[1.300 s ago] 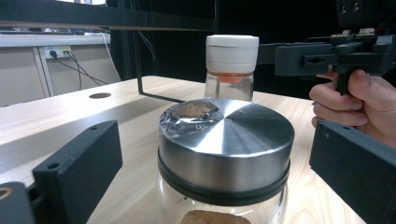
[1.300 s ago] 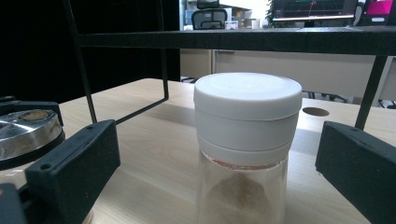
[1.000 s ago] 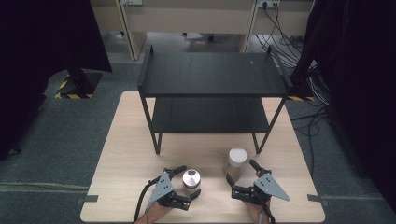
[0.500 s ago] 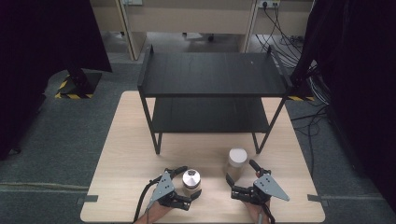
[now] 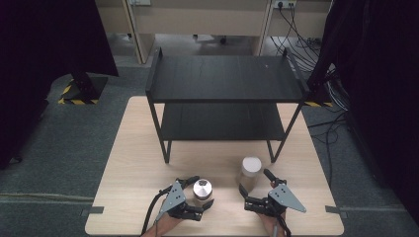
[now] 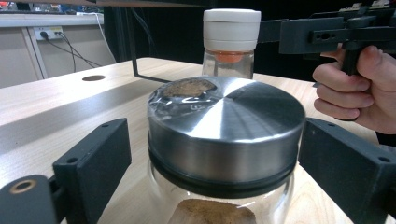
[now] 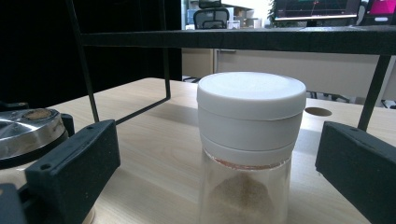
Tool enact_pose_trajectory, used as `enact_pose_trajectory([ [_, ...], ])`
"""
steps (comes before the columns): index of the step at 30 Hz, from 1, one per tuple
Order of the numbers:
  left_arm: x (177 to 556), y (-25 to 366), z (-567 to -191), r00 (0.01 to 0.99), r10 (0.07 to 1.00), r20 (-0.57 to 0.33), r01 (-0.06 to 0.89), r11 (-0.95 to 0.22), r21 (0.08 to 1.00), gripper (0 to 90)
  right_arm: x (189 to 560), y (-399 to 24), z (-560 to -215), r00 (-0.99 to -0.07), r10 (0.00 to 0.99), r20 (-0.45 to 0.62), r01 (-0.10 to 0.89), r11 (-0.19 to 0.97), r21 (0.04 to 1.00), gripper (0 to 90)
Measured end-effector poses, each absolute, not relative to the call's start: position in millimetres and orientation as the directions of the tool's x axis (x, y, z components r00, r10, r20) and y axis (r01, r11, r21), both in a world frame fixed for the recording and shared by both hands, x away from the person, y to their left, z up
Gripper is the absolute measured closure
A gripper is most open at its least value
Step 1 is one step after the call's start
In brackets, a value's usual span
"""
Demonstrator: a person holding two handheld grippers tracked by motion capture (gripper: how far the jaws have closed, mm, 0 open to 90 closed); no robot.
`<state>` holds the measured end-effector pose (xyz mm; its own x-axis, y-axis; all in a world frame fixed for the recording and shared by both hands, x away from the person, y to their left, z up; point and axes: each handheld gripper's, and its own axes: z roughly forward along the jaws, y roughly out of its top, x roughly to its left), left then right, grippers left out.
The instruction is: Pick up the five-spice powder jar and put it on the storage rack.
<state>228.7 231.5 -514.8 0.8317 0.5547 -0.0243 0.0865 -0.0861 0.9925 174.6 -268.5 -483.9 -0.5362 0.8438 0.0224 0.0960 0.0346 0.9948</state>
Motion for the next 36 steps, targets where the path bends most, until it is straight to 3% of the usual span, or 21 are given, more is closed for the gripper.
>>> enact_pose_trajectory([
  [13,226,219,-508,0.813,0.581,0.02,0.078,-0.144,0.987,19.9,175,-269,-484,-0.538,0.843,0.025,0.096,0.031,0.995,0.1],
  [20,226,216,-504,0.814,0.579,0.04,0.076,-0.174,0.982,30.0,175,-269,-485,-0.539,0.842,0.023,0.091,0.031,0.995,0.1],
  [36,229,220,-506,0.831,0.554,0.041,0.063,-0.168,0.984,30.9,175,-270,-484,-0.542,0.84,0.023,0.09,0.03,0.995,0.1],
])
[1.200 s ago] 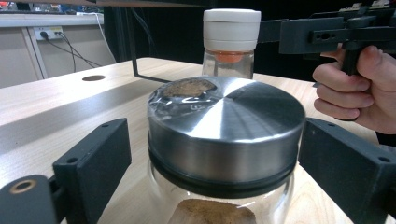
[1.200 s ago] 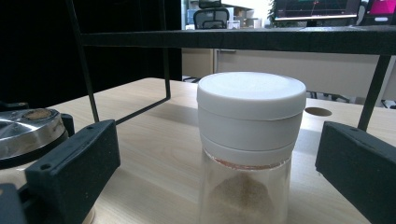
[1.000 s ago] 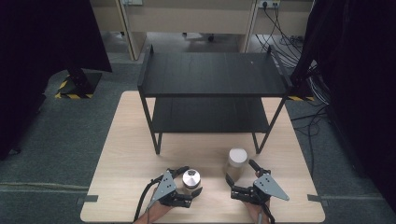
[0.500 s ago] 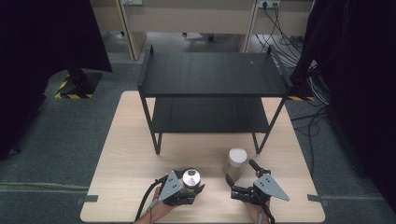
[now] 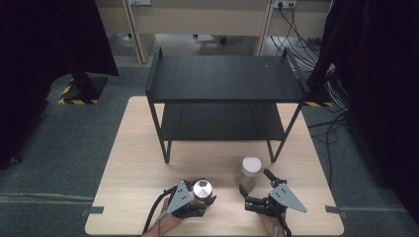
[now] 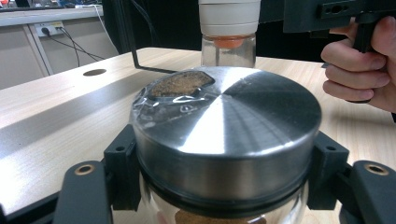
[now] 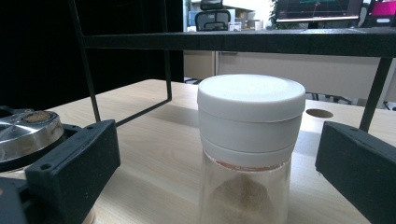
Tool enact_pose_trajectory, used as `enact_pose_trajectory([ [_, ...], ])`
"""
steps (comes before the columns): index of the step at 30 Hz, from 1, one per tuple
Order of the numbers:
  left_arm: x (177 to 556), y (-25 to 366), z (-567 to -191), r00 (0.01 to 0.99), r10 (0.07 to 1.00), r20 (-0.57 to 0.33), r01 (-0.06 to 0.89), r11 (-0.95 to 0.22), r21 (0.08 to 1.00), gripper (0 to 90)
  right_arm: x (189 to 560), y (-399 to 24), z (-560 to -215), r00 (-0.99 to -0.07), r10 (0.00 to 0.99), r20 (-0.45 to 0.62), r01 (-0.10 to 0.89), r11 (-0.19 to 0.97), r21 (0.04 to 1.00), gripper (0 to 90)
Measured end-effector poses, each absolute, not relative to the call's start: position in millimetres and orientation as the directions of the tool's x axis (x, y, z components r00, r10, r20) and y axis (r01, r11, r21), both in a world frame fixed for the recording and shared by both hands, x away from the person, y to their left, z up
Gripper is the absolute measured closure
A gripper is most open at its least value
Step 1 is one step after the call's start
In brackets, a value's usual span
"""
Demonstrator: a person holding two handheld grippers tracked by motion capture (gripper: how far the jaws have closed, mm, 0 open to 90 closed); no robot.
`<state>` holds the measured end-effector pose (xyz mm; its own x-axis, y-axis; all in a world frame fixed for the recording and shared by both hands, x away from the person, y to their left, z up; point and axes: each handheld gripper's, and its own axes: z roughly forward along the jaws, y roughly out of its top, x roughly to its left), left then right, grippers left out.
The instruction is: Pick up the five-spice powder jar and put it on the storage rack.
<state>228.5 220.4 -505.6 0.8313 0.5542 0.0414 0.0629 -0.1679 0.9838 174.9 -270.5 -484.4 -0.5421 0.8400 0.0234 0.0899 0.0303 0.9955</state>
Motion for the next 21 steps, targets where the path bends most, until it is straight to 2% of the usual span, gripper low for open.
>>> enact_pose_trajectory([
  [14,230,223,-499,0.847,0.532,0.015,0.082,-0.159,0.984,31.0,175,-273,-485,-0.551,0.834,0.026,0.084,0.025,0.996,0.1],
  [21,230,231,-480,0.848,0.53,0.01,0.08,-0.147,0.986,30.9,175,-273,-485,-0.55,0.835,0.027,0.082,0.022,0.996,0.1],
])
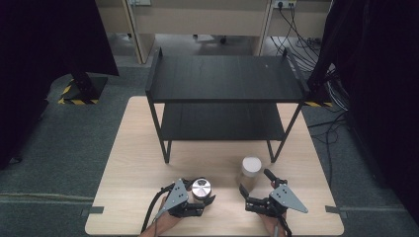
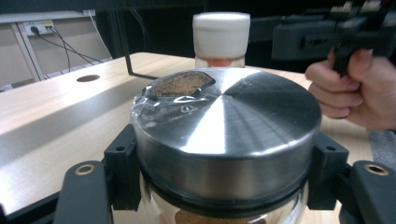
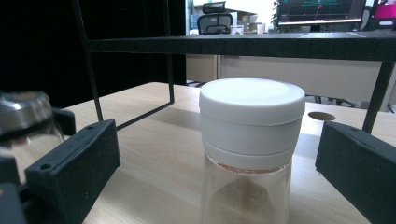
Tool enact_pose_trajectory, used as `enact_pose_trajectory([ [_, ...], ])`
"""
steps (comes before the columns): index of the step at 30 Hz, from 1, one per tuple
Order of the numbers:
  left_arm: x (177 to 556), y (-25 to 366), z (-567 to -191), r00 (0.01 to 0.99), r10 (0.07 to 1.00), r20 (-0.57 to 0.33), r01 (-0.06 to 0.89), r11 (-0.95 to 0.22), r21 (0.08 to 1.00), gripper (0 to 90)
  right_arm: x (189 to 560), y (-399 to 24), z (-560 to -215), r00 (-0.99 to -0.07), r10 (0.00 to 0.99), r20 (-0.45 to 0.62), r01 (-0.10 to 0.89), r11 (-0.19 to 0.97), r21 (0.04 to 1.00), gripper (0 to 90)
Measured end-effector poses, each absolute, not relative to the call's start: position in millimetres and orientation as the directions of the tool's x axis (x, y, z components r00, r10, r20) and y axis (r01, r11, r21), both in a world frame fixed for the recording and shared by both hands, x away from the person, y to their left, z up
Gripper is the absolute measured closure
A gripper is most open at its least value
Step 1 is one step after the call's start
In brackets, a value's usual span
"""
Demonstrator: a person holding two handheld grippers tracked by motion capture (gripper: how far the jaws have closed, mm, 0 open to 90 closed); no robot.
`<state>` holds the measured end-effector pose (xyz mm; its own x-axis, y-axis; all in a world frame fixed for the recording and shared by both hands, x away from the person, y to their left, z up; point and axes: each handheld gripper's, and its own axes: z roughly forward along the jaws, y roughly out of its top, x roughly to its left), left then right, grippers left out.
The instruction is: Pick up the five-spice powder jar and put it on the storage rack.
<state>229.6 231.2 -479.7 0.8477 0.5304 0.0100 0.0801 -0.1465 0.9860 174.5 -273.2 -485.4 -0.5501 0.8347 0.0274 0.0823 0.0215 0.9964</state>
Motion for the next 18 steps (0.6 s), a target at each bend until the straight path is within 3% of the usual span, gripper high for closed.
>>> enact_pose_trajectory([
  [18,237,242,-418,0.866,0.499,-0.011,0.1,-0.153,0.983,31.0,175,-273,-486,-0.556,0.83,0.029,0.081,0.019,0.997,0.1],
])
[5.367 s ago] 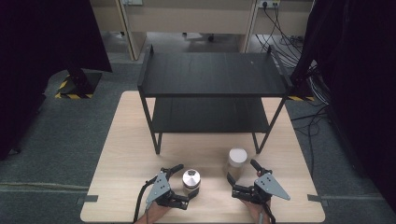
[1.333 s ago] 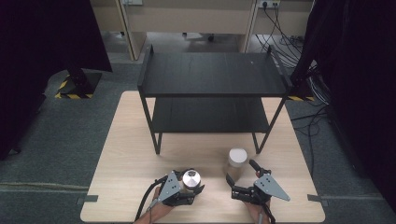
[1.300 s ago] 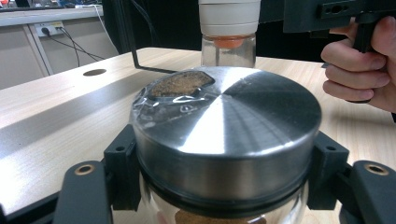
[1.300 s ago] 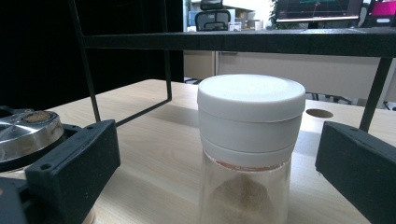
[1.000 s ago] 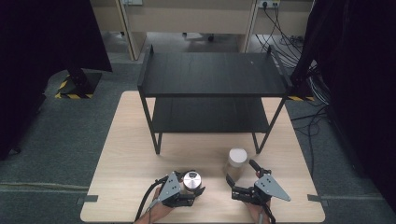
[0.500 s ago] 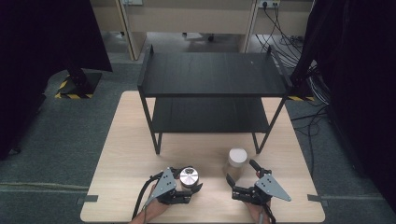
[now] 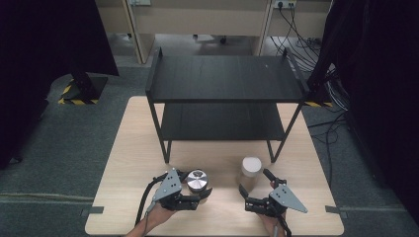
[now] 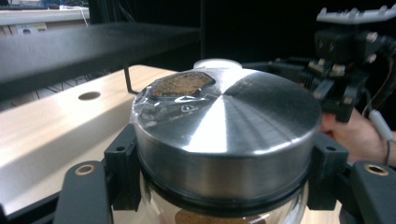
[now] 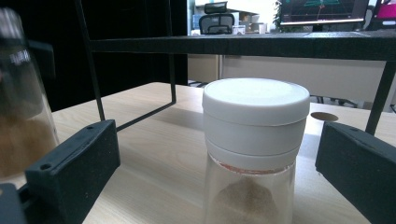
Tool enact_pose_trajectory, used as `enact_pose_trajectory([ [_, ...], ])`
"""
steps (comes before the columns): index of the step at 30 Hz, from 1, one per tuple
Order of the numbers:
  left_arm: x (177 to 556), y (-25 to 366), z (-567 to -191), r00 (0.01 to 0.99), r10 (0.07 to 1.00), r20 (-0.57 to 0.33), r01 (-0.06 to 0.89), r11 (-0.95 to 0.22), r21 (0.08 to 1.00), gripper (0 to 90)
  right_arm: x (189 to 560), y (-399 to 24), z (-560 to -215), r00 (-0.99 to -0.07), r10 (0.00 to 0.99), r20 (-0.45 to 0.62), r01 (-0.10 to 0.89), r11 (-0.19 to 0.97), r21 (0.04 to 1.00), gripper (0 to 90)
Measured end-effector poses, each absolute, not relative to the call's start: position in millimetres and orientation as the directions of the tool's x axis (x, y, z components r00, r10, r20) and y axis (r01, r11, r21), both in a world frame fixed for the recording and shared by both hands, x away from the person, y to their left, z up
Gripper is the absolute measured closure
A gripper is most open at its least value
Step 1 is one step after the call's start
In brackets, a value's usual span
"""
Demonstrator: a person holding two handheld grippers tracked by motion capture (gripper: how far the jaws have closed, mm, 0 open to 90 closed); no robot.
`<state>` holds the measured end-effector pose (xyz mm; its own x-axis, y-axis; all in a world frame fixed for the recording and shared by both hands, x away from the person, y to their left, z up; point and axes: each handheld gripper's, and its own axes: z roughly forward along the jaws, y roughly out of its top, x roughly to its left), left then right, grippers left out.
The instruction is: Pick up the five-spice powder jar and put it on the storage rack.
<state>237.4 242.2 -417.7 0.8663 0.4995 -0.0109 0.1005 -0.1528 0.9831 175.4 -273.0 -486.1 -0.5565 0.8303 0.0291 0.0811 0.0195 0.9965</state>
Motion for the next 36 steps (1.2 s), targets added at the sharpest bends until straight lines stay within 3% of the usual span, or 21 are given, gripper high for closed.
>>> enact_pose_trajectory([
  [11,255,234,-344,0.913,0.407,-0.014,0.08,-0.147,0.986,31.0,176,-273,-486,-0.557,0.83,0.028,0.083,0.022,0.996,0.1],
  [19,260,224,-291,0.919,0.392,0.051,0.02,-0.173,0.985,31.0,175,-274,-486,-0.557,0.83,0.031,0.08,0.017,0.997,0.1],
  [22,266,228,-275,0.927,0.376,0.004,0.05,-0.135,0.99,31.0,175,-274,-486,-0.558,0.829,0.029,0.079,0.018,0.997,0.1],
  [36,278,230,-215,0.903,0.428,0.02,0.037,-0.125,0.992,31.0,175,-274,-485,-0.557,0.83,0.029,0.081,0.019,0.997,0.1],
])
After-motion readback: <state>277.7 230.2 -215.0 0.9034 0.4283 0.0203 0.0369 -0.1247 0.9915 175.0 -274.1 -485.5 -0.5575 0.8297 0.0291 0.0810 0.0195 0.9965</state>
